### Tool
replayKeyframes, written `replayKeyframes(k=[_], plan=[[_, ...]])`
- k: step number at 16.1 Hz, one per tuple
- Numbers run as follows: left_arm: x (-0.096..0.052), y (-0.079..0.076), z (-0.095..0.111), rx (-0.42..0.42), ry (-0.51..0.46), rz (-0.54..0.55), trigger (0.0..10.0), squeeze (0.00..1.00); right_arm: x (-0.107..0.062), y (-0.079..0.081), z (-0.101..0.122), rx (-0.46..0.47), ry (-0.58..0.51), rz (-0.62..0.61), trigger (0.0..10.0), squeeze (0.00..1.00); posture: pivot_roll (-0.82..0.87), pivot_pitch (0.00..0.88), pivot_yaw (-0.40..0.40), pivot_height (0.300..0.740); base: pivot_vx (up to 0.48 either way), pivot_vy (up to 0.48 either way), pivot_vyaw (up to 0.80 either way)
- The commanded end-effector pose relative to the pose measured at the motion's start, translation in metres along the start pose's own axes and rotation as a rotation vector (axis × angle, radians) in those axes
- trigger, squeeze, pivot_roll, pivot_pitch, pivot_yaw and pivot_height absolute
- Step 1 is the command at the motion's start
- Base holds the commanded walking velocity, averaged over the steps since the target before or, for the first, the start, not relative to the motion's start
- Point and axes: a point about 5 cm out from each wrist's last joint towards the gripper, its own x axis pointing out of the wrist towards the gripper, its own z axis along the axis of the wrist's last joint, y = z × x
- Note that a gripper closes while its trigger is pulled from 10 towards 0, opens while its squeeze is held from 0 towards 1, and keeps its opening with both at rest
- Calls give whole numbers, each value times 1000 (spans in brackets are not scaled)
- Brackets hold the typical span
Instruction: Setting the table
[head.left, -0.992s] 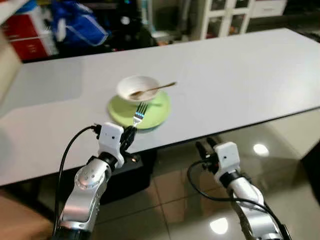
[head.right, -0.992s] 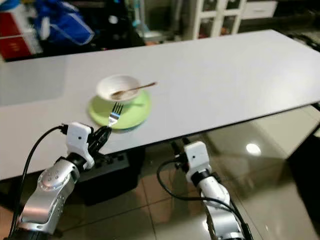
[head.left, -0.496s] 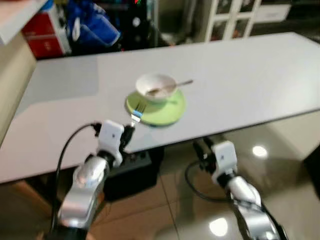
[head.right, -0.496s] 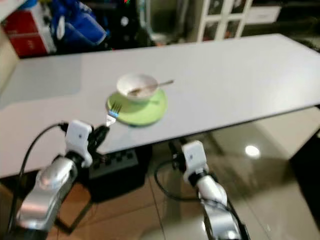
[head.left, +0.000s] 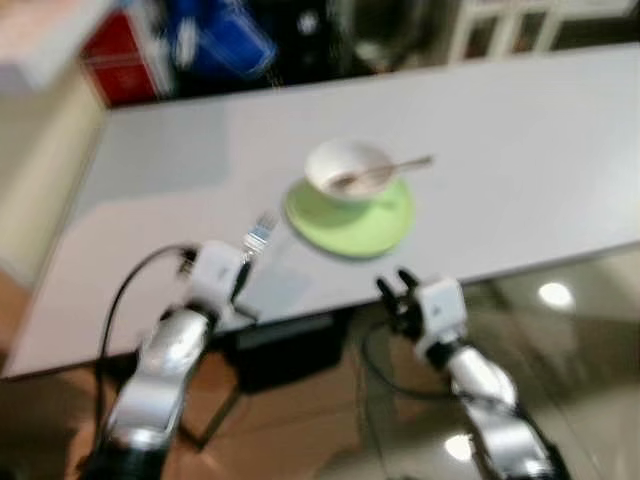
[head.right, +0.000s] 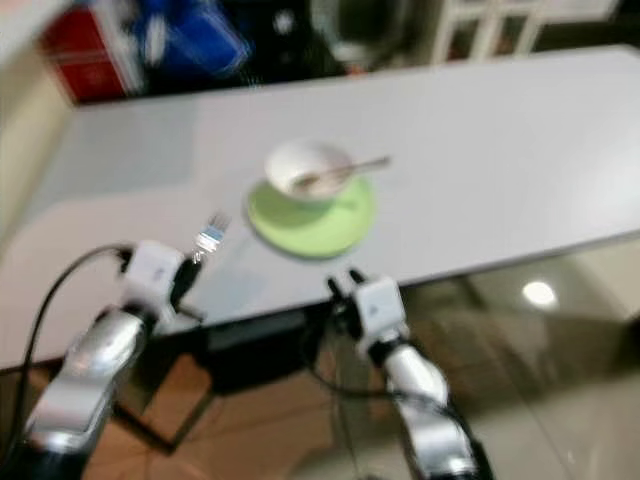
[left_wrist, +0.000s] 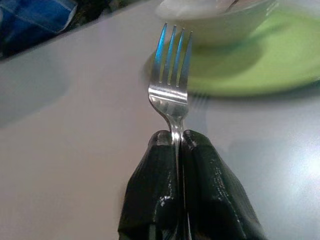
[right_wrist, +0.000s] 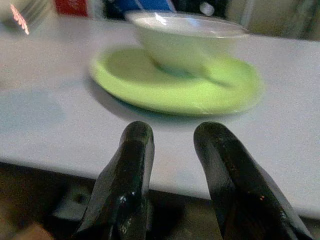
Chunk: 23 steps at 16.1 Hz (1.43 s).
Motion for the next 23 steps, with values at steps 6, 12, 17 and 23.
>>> replayKeyframes(k=[6,12,17,23], plan=[[-2,1,3,33,-13,-8,10000,0,0,1,-2,16,7,-8,10000,0,69,0,68,740,320,0,0],[0,3,4,58,-15,-3,10000,0,2,2,-2,18,6,-4,10000,0,74,0,67,740,477,0,0],[0,4,8,63,-27,2,10000,0,2,3,-2,19,4,1,10000,0,75,0,67,740,0,0,0],[5,5,31,84,-100,-41,10000,0,1,3,-2,21,0,-10,10000,0,70,0,75,740,0,0,0]])
